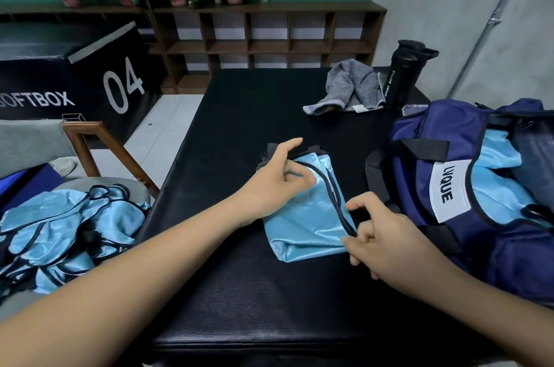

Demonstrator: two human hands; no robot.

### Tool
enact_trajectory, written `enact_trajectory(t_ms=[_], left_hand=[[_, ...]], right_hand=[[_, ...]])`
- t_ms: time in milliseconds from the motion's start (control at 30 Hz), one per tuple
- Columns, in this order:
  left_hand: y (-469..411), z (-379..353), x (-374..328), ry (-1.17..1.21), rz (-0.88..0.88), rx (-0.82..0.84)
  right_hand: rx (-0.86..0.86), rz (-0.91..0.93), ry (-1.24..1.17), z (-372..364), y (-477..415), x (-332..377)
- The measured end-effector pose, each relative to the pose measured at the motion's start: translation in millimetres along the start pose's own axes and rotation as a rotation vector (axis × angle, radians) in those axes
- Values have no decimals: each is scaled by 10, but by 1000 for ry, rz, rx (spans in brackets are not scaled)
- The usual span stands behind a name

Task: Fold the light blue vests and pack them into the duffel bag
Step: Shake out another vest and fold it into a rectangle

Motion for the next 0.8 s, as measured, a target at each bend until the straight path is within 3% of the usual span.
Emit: enact_trajectory(t_ms=[133, 267, 400, 567, 800], left_hand=[[136, 53, 0, -195, -90, -7], [411, 70, -17, -513, -265, 8], [673, 33, -45, -623, -337, 32], [862, -15, 6, -770, -376, 30], [975, -32, 133, -913, -391, 27]], right_hand=[[-85, 141, 333, 47, 20, -83], [-261, 499, 556, 90, 79, 48], [-139, 758, 611, -43, -39, 71], [52, 697, 598, -206, -196, -96], [71, 611, 607, -213, -236, -136]])
Point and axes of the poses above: each hand's wrist, its own y-axis away from the middle knuckle, its own z-axis out of the back of the hand, x = y × z, the point moved 4 cm from there along -y, towards the middle knuckle, and after that the axes turned 7 degrees about z, right-handed, at the moved point
